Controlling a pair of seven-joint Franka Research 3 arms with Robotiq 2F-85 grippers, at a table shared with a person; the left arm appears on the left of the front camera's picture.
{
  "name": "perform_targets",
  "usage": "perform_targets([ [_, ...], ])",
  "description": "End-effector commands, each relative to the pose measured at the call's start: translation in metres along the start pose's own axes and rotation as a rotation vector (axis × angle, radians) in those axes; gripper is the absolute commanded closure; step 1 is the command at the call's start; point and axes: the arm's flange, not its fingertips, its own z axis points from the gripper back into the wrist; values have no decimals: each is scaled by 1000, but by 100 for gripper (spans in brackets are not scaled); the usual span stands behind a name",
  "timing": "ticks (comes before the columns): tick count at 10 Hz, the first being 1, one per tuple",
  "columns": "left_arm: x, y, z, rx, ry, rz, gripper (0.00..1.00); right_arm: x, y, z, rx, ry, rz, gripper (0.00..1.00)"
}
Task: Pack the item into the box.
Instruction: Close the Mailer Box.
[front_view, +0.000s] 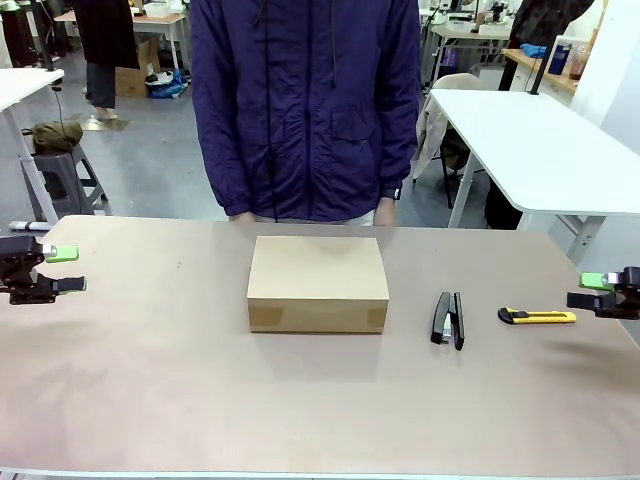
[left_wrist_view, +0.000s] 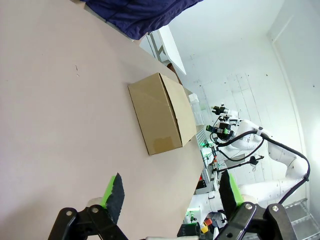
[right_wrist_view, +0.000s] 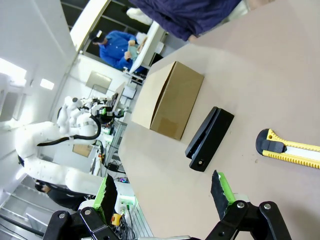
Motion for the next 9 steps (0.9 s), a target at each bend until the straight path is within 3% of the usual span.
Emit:
perform_targets([
  [1,-3,-4,0,5,1,-6,0,2,3,-1,-11,3,14,0],
  [9,-3,-4,0,5,1,-6,0,2,3,-1,-11,3,14,0],
])
